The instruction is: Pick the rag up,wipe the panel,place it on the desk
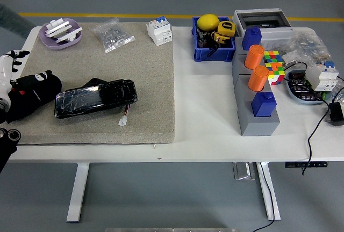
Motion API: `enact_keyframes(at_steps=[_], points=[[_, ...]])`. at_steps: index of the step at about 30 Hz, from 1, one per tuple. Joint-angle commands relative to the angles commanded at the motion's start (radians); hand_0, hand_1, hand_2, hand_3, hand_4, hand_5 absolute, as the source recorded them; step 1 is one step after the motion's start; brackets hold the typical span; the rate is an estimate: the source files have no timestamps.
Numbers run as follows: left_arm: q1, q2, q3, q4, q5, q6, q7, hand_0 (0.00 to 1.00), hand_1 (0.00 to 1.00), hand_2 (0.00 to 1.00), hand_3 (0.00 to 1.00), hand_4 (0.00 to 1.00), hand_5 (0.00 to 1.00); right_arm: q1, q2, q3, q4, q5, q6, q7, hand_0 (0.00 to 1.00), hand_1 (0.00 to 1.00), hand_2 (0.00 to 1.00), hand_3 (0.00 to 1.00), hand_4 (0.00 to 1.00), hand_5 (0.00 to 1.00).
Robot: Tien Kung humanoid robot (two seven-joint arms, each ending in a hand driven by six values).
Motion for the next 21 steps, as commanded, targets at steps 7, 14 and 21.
enact_keyframes(at_steps=[7, 14, 21], points=[[0.035, -0.051, 0.002, -0.122, -0.129, -0.014, -0.121, 0.64, 0.753, 0.788, 0.759, 0.953, 0.339, 0.001, 0.003, -0.037, 0.003, 0.016, 0.003, 0.001, 0.758, 0.292, 0.662, 0.629, 0.998, 0.554], [0.047, -0.063, 0.033, -0.175, -0.198, -0.051, -0.215, 0.644, 0.742, 0.769, 0.717, 0.928, 0.302, 0.005, 0.0, -0.101, 0.012, 0.039, 0.008, -0.004, 0.757, 0.292, 0.662, 0.628, 0.998, 0.551], [0.039, -0.044, 0.04, -0.247, -0.192, -0.053, -0.22, 0.661, 0.733, 0.747, 0.676, 0.901, 0.272, 0.009, 0.008, -0.13, 0.014, 0.046, 0.012, -0.008, 0.757, 0.292, 0.663, 0.627, 0.998, 0.548]])
